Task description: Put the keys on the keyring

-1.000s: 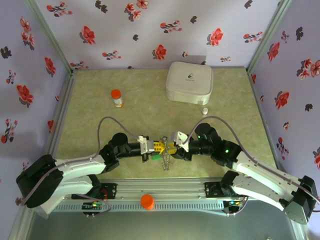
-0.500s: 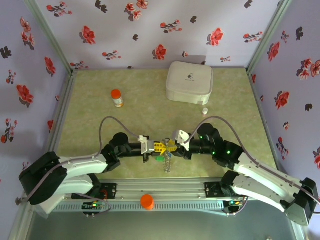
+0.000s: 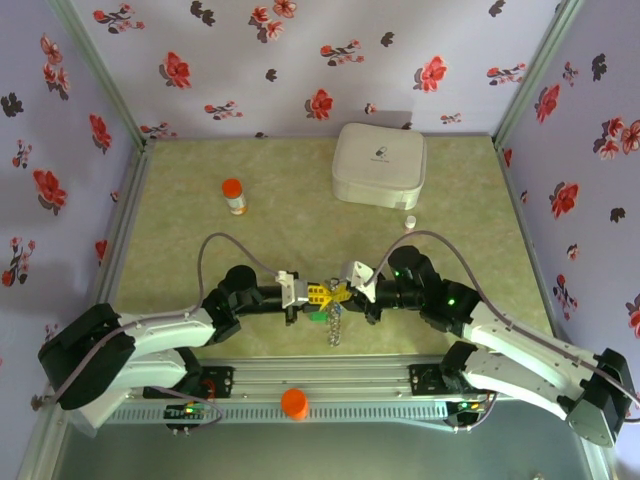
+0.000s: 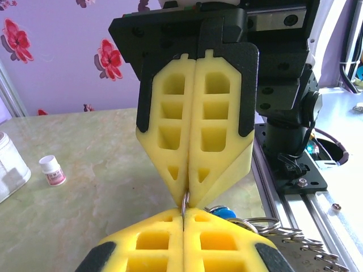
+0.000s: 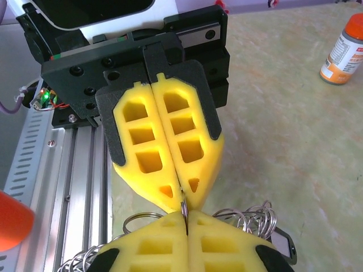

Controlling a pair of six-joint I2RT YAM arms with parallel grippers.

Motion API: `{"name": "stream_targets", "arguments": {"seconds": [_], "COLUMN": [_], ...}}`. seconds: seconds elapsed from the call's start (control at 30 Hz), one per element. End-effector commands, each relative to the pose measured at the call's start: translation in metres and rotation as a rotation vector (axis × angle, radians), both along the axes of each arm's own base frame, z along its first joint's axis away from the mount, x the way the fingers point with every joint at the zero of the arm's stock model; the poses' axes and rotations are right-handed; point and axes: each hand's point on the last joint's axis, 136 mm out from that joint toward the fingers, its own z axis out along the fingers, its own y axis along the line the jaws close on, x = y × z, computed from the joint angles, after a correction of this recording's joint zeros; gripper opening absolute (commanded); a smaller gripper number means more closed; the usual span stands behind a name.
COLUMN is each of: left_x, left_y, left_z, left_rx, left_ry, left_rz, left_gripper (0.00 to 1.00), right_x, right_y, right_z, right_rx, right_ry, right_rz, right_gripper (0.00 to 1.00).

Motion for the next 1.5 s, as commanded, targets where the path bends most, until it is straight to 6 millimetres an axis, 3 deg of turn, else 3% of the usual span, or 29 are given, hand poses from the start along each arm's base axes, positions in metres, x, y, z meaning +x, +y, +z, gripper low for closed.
{"name": "stream_targets", "arguments": {"seconds": [0.0, 0.2, 0.37, 0.6, 0.93, 1.47], "left_x": [-0.004, 0.008, 0.026, 0.04, 0.041, 0.047], "left_y": [-0.001, 0.005, 0.018, 0.027, 0.019, 0.012], "left_z": [0.02, -0.001, 0.003, 0.004, 0.003, 0.001], "left_rx": [-0.066, 0.095, 0.166, 0.246, 0.231, 0.214], "left_ry": [-0.061, -0.111, -0.132, -0.109, -0.068, -0.071], "left_rz": [-0.021, 0.041, 0.083, 0.047, -0.034, -0.034], "left_gripper": [0.05, 0.2, 0.27, 0.29, 0.35, 0.03], "right_x": [0.002, 0.018, 0.033, 0.043, 0.051, 0.035], "right_y": [0.002, -0.002, 0.002, 0.016, 0.024, 0.03], "right_z": [0.008, 0.013, 0.015, 0.023, 0.022, 0.019], "right_rx": [0.01, -0.098, -0.17, -0.216, -0.279, -0.256], "right_ry": [-0.006, -0.124, -0.199, -0.232, -0.24, -0.183], "right_rz": [0.002, -0.009, 0.007, 0.055, 0.097, 0.181], "right_gripper": [0.0, 0.0, 0.0, 0.0, 0.0, 0.0]}}
